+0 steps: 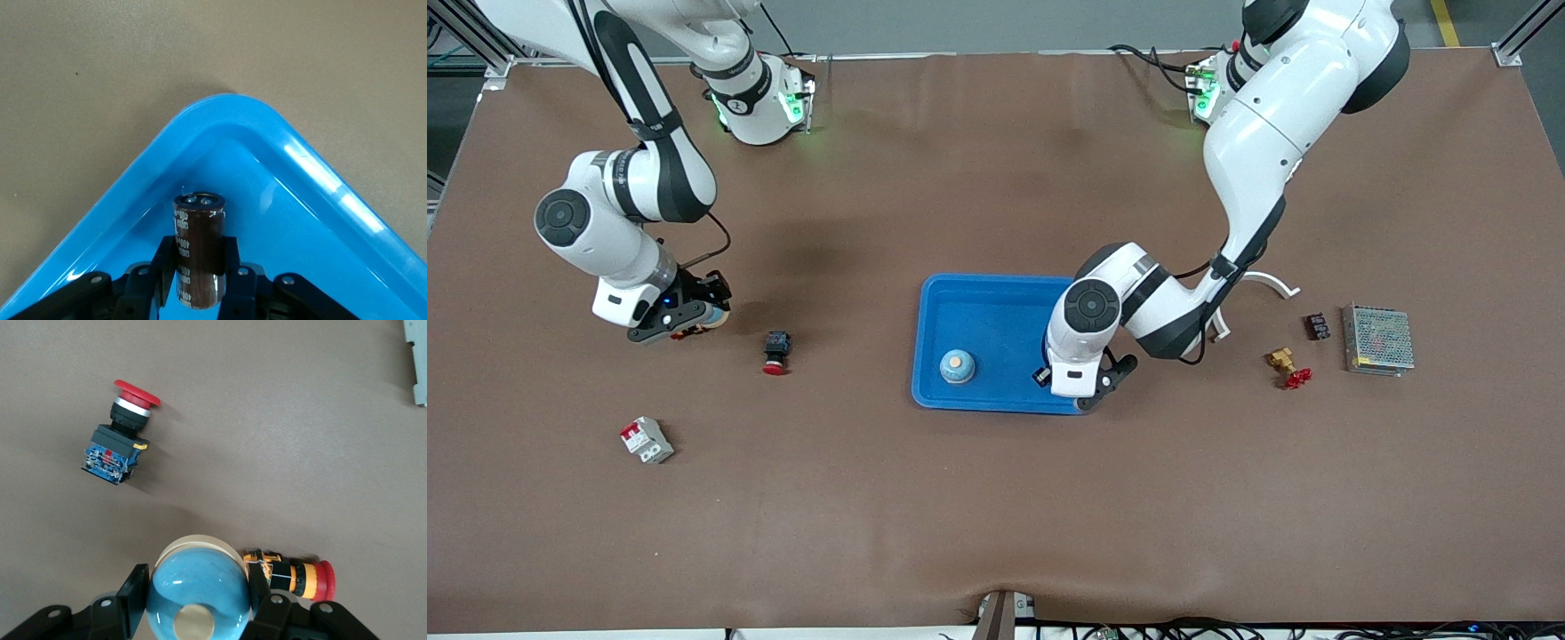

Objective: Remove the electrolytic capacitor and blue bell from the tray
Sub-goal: 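Place the tall capacitor by the valve while the right gripper sets the bell down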

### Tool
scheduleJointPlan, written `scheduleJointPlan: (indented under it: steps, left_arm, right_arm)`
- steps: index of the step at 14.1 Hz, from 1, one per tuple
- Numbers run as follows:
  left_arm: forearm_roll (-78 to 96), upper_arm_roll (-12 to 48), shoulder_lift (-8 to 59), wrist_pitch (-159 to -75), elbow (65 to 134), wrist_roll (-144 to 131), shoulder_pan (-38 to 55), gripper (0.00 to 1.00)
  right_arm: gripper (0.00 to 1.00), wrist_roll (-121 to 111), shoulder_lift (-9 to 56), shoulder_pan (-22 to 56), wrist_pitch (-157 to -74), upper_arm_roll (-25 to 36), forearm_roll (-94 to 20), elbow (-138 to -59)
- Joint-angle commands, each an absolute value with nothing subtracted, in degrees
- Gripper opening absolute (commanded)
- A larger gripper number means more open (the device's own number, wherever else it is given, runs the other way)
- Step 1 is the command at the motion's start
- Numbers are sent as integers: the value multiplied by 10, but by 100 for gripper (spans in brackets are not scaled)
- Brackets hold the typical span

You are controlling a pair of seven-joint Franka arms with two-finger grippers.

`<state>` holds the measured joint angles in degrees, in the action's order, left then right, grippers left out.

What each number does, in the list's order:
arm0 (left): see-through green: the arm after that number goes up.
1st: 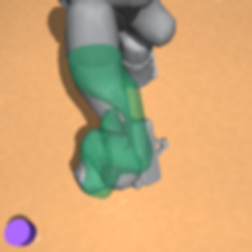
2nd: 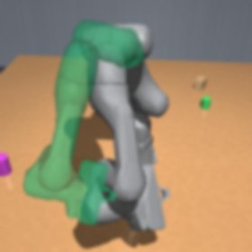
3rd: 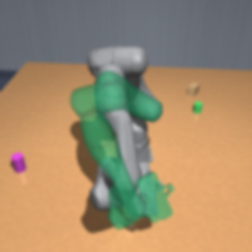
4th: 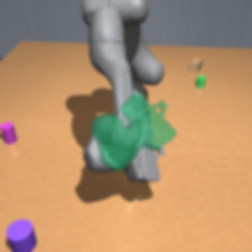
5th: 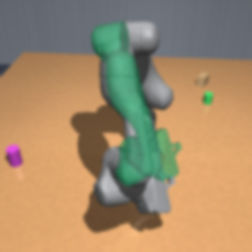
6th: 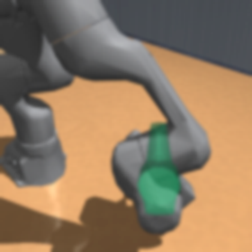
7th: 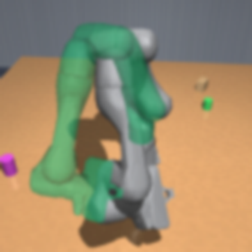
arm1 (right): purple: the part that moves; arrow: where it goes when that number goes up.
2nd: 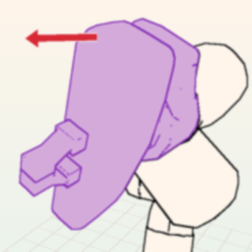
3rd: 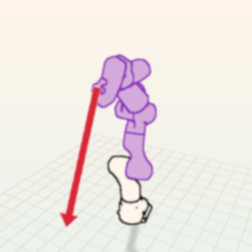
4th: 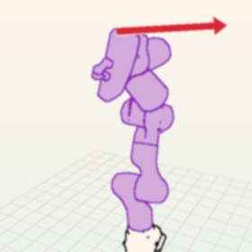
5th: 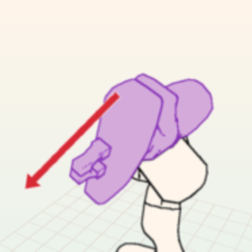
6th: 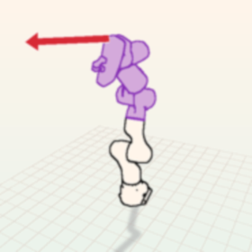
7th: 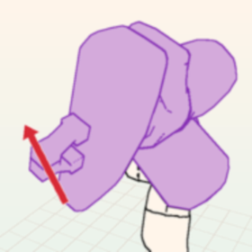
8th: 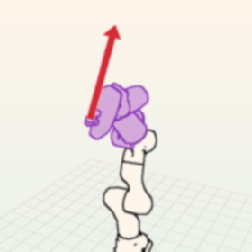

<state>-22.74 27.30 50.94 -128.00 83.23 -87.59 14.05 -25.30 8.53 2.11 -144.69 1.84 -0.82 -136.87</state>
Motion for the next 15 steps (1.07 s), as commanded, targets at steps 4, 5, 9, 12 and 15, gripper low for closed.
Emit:
scheduleJointPlan:
  steps: [4,5,9,12,15]
  left_arm:
    - [-225,276,476,-1244,817,-873,154,0]
    - [-225,276,462,-1235,817,-873,153,0]
    - [-225,274,406,-1180,818,-832,140,0]
    - [-223,275,369,-1118,825,-711,87,0]
    - [-223,276,351,-1081,844,-623,41,0]
  right_arm:
    - [55,-251,114,32,-1480,15,-11,-1372]
    - [55,-250,118,34,-1485,15,-12,-1372]
    - [55,-250,149,38,-1521,15,-11,-1372]
    - [55,-250,164,40,-1541,14,-11,-1372]
    - [55,-250,177,41,-1553,14,-11,-1372]
